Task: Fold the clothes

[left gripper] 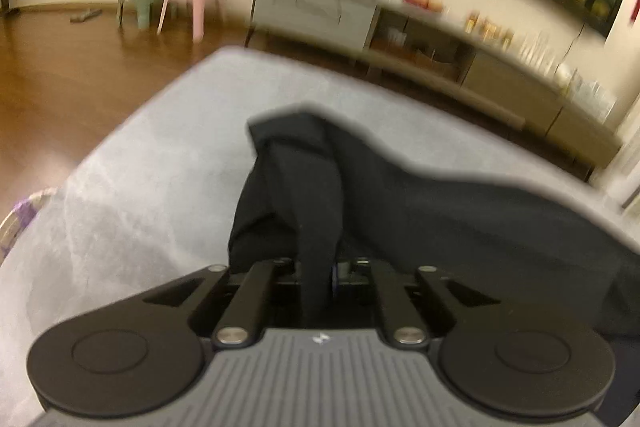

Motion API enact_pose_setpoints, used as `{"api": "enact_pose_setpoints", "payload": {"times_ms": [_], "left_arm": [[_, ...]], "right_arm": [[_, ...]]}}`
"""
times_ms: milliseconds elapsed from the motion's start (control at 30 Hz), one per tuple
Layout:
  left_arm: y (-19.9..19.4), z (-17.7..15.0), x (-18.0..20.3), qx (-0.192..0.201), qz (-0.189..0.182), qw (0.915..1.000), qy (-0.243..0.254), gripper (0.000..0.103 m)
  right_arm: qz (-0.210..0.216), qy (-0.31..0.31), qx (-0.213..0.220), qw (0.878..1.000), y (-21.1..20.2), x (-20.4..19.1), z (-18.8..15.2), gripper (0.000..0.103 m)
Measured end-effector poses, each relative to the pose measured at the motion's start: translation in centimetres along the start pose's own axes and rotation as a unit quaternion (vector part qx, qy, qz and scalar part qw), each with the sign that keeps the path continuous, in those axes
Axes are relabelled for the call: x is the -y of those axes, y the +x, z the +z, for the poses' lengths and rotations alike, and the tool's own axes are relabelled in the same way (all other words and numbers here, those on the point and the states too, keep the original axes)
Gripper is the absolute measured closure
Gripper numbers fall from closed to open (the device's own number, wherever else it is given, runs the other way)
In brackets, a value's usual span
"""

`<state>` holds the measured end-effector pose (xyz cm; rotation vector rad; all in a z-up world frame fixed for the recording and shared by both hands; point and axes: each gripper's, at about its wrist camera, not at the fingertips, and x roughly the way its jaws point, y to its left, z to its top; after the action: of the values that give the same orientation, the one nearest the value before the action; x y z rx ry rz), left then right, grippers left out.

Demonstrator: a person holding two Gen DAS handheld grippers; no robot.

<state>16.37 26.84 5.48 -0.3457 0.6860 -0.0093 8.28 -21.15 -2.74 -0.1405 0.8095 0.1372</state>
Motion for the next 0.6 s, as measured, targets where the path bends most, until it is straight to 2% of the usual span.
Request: {"api": "enact_pose_setpoints", "payload": {"times_ms": [33,67,100,133,167,200,267,300,400,433,500,600], "left_arm": [[-2.8,1.2,-0.4,0.044,-0.069,0.996,-0.036,0.097],[-5.8,1.8,-0.8,0.095,-0.116,0.9877,-0.043,0.097],[-8.7,2.3,-1.1,0.148,-0.157,0.9754,-0.045,0.097],[-10.1,2.2,-1.3,0.172,-0.17,0.9697,-0.031,0.096],[-10.0,1.7,-1.1,0.154,-0.186,0.9703,-0.003,0.096],[-8.8,0.8,-0.2,0.103,-0.208,0.972,0.038,0.096],[-6.4,-2.7,3.8,0.025,-0.167,0.9757,0.14,0.096],[-5.5,-4.6,5.8,-0.005,-0.155,0.97,0.187,0.096],[-4.0,-9.8,10.4,-0.049,-0.141,0.9528,0.264,0.096],[-3.8,-10.7,11.1,-0.048,-0.135,0.9495,0.279,0.096],[-3.6,-12.2,12.1,-0.042,-0.121,0.9435,0.306,0.096],[-3.4,-14.5,13.6,-0.031,-0.1,0.9329,0.344,0.096]], "right_arm": [[-0.004,0.007,-0.002,1.0,0.0,0.3,-0.1,0.01],[-0.008,0.015,-0.005,1.0,0.1,0.5,-0.2,0.01],[-0.013,0.022,-0.007,1.0,0.1,0.8,-0.3,0.009],[-0.017,0.03,-0.01,0.999,0.1,1.0,-0.4,0.007],[-0.019,0.038,-0.011,0.999,0.2,1.4,-0.6,0.004],[-0.019,0.049,-0.012,0.999,0.3,1.8,-0.7,0.001],[-0.028,0.066,-0.015,0.997,1.0,2.5,-0.3,0.001],[-0.034,0.074,-0.017,0.997,1.3,2.8,0.1,0.001],[-0.082,0.074,0.009,0.994,-0.6,2.1,1.3,0.004],[-0.091,0.068,0.023,0.993,-1.6,1.4,1.9,0.004],[-0.078,0.04,0.064,0.994,-3.8,-1.5,3.9,0.004],[-0.014,-0.029,0.123,0.992,-6.4,-8.2,8.3,0.004]]}}
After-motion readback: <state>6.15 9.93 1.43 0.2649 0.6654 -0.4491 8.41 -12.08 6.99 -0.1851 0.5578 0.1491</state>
